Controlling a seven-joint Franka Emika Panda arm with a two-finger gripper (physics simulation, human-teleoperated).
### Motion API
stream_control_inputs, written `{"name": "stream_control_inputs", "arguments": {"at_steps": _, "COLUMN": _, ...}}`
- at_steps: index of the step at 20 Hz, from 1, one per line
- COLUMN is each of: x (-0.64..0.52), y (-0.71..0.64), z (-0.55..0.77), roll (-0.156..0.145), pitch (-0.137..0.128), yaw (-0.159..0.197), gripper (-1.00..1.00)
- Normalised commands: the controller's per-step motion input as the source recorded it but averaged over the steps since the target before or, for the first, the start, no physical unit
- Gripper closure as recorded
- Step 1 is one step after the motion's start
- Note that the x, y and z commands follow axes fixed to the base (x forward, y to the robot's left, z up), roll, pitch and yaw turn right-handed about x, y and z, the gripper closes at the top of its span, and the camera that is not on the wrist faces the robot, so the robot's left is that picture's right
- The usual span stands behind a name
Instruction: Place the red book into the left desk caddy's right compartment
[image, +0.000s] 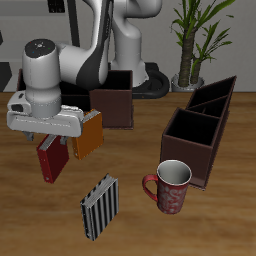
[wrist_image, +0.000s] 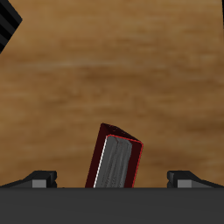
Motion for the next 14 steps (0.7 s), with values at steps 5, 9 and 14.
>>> {"name": "stream_control_inputs", "arguments": {"at_steps": 5, "x": 0.07, "y": 0.0, "z": -0.32, "roll": -0.01, "pitch": 0.057, "yaw": -0.018, "gripper": 1.0}}
{"name": "stream_control_inputs", "arguments": {"at_steps": 9, "x": 0.03, "y": -0.07, "z": -0.09, "roll": -0.022, "pitch": 0.023, "yaw": -0.012, "gripper": 1.0}}
{"name": "stream_control_inputs", "arguments": {"at_steps": 14, "x": -0.02, "y": 0.03, "z": 0.09, "roll": -0.002, "pitch": -0.006, "yaw": -0.007, "gripper": 1.0}}
